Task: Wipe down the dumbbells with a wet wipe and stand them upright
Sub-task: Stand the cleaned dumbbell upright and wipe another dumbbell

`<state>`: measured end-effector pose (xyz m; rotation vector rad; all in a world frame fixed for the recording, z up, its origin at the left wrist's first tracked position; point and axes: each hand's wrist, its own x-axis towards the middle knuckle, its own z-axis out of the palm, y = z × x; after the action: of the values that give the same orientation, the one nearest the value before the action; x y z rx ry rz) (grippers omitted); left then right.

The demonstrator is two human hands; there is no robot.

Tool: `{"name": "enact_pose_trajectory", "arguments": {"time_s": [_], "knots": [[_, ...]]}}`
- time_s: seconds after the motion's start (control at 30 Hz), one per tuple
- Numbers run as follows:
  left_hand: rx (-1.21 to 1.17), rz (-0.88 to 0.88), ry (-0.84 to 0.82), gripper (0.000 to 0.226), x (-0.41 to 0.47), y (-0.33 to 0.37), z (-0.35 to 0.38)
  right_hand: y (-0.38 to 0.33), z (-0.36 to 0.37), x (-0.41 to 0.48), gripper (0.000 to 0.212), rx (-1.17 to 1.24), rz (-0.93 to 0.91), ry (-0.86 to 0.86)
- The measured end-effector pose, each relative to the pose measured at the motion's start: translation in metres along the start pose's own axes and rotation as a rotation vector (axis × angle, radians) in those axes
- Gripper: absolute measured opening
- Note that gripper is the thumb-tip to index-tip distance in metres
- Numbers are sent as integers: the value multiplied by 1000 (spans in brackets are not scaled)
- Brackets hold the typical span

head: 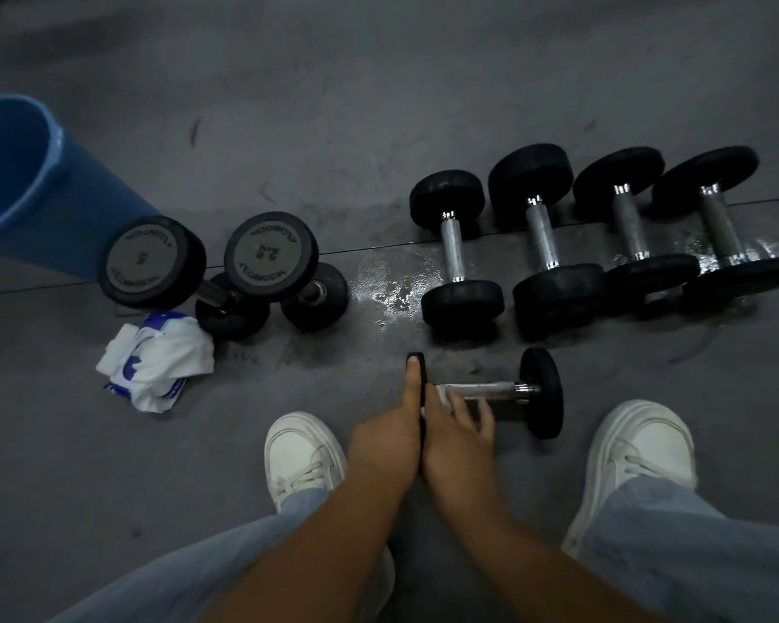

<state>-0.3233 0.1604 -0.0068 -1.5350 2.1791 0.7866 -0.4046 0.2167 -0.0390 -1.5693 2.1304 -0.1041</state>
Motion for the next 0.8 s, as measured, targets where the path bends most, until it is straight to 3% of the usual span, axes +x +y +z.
{"name": "enact_pose_trajectory", "arguments": {"time_s": [0.2,0.27,0.33,0.4,0.47,0.53,0.63,0.8], "knots": [[20,17,17,98,1,-3,5,12,-7,48,51,-36,-15,-90],[-4,12,-1,96,-1,-2,5,13,-7,24,48,57,-32,0],[-1,12,-3,97,2,-3,2,4,-8,-10,40,437,111,143],[4,11,-16,103,6,-3,0,-11,-12,-25,28,1055,586,170],[12,9,-7,106,5,-4,2,-17,-8,-15,23,1503,1031,-17],[15,15,13,105,1,-3,6,-16,-6,8,31,1785,1215,-141],[6,4,23,99,1,-4,9,-19,-19,35,33,2010,1288,-72],[8,1,14,102,2,-4,9,-22,-24,22,33,2046,1254,-38]]}}
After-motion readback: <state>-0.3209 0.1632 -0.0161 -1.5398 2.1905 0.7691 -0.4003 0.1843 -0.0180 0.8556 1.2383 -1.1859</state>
